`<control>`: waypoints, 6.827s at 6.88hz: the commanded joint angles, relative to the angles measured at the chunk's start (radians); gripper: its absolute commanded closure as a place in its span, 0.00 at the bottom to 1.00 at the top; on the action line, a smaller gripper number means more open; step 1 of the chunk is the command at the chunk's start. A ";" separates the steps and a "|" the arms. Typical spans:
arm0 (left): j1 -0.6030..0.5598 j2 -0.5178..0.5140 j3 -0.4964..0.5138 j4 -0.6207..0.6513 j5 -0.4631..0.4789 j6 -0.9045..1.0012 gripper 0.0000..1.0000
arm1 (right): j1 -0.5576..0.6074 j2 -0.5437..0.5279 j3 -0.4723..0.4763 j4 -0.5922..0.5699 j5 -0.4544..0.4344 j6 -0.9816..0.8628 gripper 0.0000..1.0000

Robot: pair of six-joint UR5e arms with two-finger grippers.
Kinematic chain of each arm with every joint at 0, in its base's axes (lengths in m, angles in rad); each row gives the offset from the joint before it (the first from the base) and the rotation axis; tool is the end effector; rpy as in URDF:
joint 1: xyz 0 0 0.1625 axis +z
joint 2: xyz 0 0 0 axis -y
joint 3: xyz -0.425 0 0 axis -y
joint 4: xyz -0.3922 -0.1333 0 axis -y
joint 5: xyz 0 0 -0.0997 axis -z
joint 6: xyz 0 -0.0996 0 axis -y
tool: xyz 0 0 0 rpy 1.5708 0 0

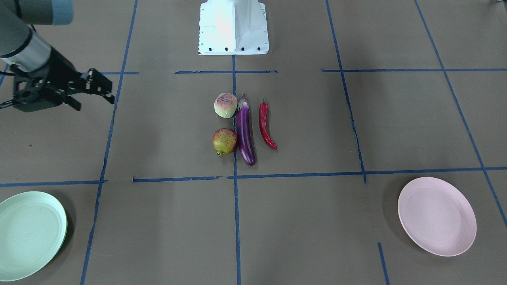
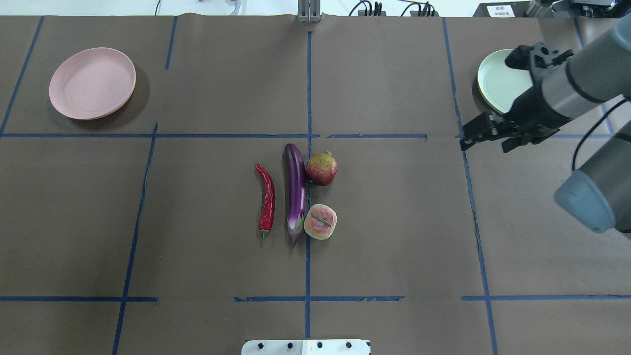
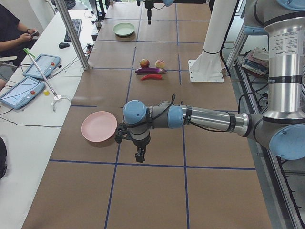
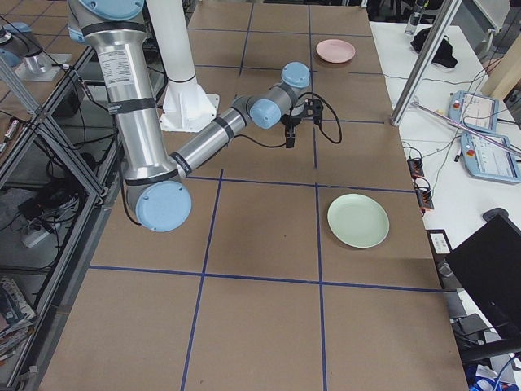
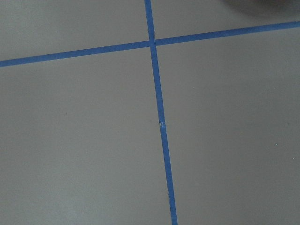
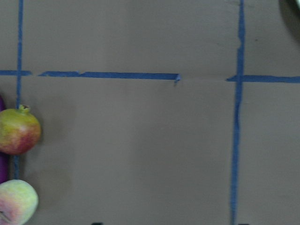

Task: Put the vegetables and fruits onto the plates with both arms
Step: 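Move the right gripper down to the pink-yellow fruit, then close the right gripper on the pink-yellow fruit and lift it, then carry the fruit to the green plate with right gripper while left arm reaches in, then grasp the purple eggplant with left gripper while right gripper releases the fruit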

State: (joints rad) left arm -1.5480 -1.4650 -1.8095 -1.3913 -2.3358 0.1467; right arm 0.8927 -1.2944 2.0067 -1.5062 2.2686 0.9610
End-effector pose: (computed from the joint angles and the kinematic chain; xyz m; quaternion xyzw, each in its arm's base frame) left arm -0.0543 -0.4415 0.6096 0.0015 0.3738 0.0698 0.9249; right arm -0.2832 -0.4620 0.2996 0.0117 -0.4761 -0.0056 0.8793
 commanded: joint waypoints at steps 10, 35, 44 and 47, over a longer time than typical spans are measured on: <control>-0.001 0.009 0.004 -0.020 -0.017 -0.003 0.00 | -0.486 0.395 -0.295 -0.003 -0.475 0.728 0.01; 0.594 -0.344 -0.024 -0.692 -0.114 -1.003 0.00 | 0.298 0.256 -0.879 0.164 -0.139 -0.482 1.00; 1.155 -0.833 0.280 -0.488 0.641 -1.236 0.03 | 0.322 0.242 -0.812 0.192 0.043 -0.479 0.00; 1.155 -0.828 0.301 -0.486 0.641 -1.234 0.23 | 0.322 0.222 -0.778 0.192 0.043 -0.478 0.00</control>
State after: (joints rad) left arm -0.3931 -2.2928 -1.5195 -1.8767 -1.6955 -1.0875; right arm 1.2153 -1.0643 1.2099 -1.3140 2.3109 0.4805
